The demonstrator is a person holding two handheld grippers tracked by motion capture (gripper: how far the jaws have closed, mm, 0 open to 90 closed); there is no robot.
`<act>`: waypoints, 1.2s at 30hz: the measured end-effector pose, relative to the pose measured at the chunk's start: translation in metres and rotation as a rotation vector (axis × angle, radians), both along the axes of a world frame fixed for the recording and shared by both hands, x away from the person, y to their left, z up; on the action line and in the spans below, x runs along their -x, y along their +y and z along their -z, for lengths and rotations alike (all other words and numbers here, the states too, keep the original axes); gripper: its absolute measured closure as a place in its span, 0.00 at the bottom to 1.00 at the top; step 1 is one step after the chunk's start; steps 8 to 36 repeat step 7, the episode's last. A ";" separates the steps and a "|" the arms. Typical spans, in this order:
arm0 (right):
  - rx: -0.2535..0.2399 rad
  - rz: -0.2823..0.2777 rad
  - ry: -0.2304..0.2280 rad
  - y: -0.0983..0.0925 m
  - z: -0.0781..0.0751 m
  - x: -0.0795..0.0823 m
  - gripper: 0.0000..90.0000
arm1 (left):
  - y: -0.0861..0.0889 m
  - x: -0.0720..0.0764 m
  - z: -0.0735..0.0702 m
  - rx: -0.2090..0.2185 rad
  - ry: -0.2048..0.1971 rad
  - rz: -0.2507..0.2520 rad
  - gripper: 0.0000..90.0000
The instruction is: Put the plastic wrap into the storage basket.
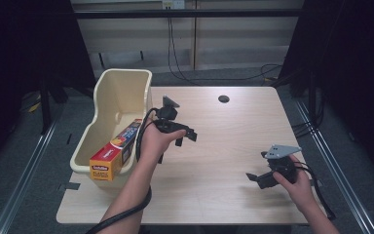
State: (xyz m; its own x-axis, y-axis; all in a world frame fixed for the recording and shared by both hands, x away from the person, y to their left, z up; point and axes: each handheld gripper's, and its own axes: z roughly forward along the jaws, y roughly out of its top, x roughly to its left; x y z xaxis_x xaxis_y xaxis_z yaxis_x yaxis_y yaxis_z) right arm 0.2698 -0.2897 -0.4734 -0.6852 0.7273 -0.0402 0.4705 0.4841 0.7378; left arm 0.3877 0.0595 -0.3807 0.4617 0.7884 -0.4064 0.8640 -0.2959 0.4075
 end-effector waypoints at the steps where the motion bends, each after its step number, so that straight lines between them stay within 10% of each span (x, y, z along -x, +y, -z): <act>1: 0.001 0.003 0.001 0.000 0.001 0.000 0.02 | 0.000 0.001 0.003 -0.002 0.001 0.003 0.14; 36: -0.004 0.014 0.003 -0.001 0.002 0.001 0.02 | 0.001 0.004 0.017 -0.001 0.008 0.023 0.13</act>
